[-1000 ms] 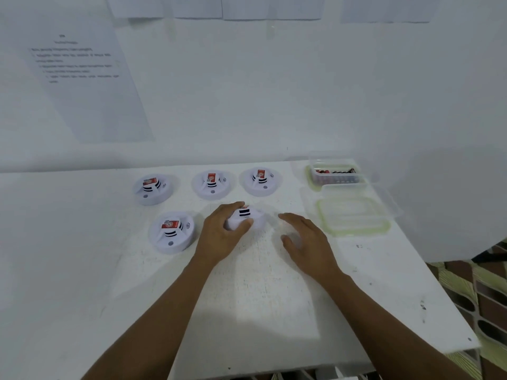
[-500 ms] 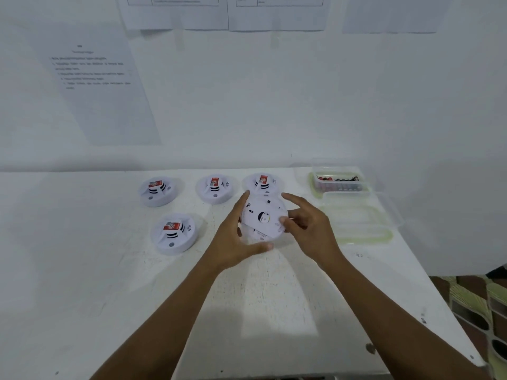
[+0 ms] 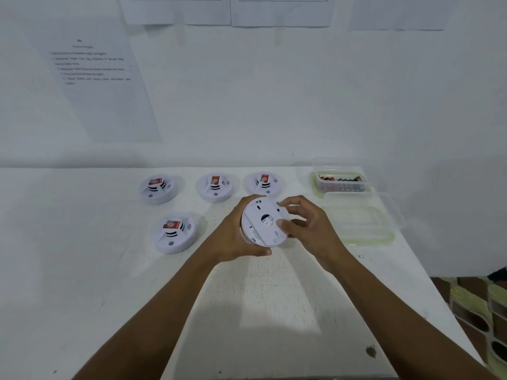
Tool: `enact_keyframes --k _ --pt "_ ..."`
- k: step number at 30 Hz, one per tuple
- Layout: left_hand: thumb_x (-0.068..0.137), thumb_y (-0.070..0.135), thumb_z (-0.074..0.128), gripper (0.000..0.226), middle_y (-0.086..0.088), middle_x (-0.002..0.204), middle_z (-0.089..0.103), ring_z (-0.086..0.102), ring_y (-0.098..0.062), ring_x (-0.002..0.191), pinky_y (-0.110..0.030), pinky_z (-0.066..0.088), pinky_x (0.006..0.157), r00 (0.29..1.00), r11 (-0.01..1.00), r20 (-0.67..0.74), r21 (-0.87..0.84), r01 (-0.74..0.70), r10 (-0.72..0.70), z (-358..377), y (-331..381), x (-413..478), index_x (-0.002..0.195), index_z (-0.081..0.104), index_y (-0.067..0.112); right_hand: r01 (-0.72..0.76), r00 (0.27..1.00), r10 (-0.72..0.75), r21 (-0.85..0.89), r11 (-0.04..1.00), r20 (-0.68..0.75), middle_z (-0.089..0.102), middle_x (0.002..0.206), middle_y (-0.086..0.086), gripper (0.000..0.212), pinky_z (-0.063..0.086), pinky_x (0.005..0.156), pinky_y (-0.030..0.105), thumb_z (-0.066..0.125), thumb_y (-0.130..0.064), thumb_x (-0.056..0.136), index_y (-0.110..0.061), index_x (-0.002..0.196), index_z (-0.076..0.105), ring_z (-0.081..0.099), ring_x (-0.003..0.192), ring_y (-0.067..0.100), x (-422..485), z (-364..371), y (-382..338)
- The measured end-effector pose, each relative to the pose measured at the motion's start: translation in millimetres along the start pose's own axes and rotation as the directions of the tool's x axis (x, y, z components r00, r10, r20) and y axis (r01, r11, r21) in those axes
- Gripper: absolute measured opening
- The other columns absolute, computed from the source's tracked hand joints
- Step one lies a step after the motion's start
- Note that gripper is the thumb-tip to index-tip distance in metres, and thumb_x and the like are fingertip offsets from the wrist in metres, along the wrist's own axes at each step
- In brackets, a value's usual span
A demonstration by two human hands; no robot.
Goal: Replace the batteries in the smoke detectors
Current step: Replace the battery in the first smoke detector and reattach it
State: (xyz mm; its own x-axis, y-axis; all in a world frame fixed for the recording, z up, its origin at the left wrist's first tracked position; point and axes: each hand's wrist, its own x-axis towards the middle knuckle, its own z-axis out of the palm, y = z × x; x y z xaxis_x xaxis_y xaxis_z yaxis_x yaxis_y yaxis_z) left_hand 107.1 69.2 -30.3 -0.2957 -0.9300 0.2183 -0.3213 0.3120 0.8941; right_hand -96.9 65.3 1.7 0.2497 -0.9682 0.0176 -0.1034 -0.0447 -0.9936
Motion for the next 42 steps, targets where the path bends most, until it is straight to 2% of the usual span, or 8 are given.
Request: enact_keyframes --k 3,13,21,25,30,32,35,42 --pt "0.056 0.032 0.090 0.095 0.005 0.137 0.049 0.047 -0.023 0.128 -0.041 0.047 0.104 1.000 1.000 0.003 0.008 -0.005 0.005 -0.5 5.1 1.6 0.136 0.038 0.030 0.023 1.000 -0.022 -0.080 0.997 0.012 0.071 0.115 -0.003 0.022 0.061 0.075 0.050 0.072 -0.015 0.088 -0.022 0.109 0.068 0.073 0.089 0.020 1.5 0.3 -0.4" --pt "0.057 0.024 0.090 0.092 0.001 0.131 0.054 0.053 -0.019 0.120 -0.041 0.050 0.100 0.998 0.998 -0.031 0.041 0.055 -0.054 0.4 5.9 8.5 0.135 0.041 0.023 0.055 0.998 -0.058 -0.327 0.943 0.001 0.055 0.123 -0.019 0.067 0.059 0.082 0.029 0.086 -0.046 0.066 -0.035 0.126 0.059 0.060 0.104 0.008 13.3 14.4 -2.2" --pt "0.051 0.038 0.092 0.107 0.013 0.147 0.036 0.038 -0.011 0.136 -0.046 0.042 0.108 0.999 0.995 -0.027 0.086 0.046 -0.044 -7.7 6.1 6.2 0.136 0.030 0.050 0.127 0.989 -0.084 -0.424 0.897 0.119 0.049 0.129 -0.015 0.069 0.056 0.090 0.031 0.089 -0.035 0.067 -0.029 0.128 0.058 0.052 0.119 0.014 22.8 13.1 -4.9" --pt "0.050 0.043 0.089 0.101 0.043 0.140 0.021 0.024 -0.009 0.142 -0.048 0.031 0.115 0.999 0.992 -0.046 0.128 -0.001 0.007 -7.6 2.9 3.2 0.125 0.028 0.069 0.203 0.979 -0.140 -0.601 0.773 0.151 0.047 0.131 -0.009 0.073 0.042 0.098 0.029 0.086 -0.048 0.066 -0.029 0.131 0.059 0.043 0.121 0.010 22.6 12.9 -5.1" --pt "0.043 0.054 0.087 0.107 0.015 0.153 0.015 0.020 -0.014 0.144 -0.051 0.029 0.116 0.995 0.990 -0.094 0.135 0.049 -0.036 -7.5 -5.2 3.5 0.132 0.028 0.050 0.240 0.968 -0.237 -0.612 0.754 0.088 0.063 0.130 -0.005 0.074 0.051 0.097 0.037 0.084 -0.044 0.069 -0.023 0.134 0.057 0.058 0.113 0.012 18.2 24.8 -7.1" --pt "0.044 0.054 0.087 0.108 0.017 0.151 0.016 0.021 -0.017 0.144 -0.052 0.029 0.115 0.995 0.988 -0.086 0.144 0.061 -0.049 -8.8 -8.7 3.1 0.133 0.029 0.045 0.238 0.970 -0.222 -0.609 0.756 0.103 0.066 0.127 -0.003 0.075 0.055 0.094 0.037 0.083 -0.041 0.071 -0.023 0.138 0.054 0.063 0.108 0.013 17.1 28.0 -10.2" --pt "0.044 0.055 0.087 0.100 0.029 0.142 0.019 0.017 -0.015 0.144 -0.051 0.029 0.115 0.995 0.981 -0.088 0.184 0.065 -0.049 -13.2 -15.7 -1.5 0.126 0.030 0.055 0.227 0.974 -0.192 -0.492 0.840 0.122 0.075 0.106 -0.002 0.068 0.057 0.085 0.029 0.083 -0.024 0.073 -0.025 0.135 0.055 0.070 0.092 0.009 18.5 22.8 -16.5" --pt "0.043 0.062 0.084 0.104 0.003 0.147 0.026 0.029 -0.018 0.138 -0.049 0.034 0.114 0.981 0.974 -0.154 0.175 0.147 -0.120 -38.1 -32.7 -11.5 0.128 0.025 0.057 0.181 0.983 -0.160 -0.549 0.816 0.087 0.073 0.086 -0.006 0.048 0.054 0.066 0.028 0.067 -0.004 0.087 -0.029 0.126 0.054 0.070 0.071 0.013 39.5 -9.5 -12.7"
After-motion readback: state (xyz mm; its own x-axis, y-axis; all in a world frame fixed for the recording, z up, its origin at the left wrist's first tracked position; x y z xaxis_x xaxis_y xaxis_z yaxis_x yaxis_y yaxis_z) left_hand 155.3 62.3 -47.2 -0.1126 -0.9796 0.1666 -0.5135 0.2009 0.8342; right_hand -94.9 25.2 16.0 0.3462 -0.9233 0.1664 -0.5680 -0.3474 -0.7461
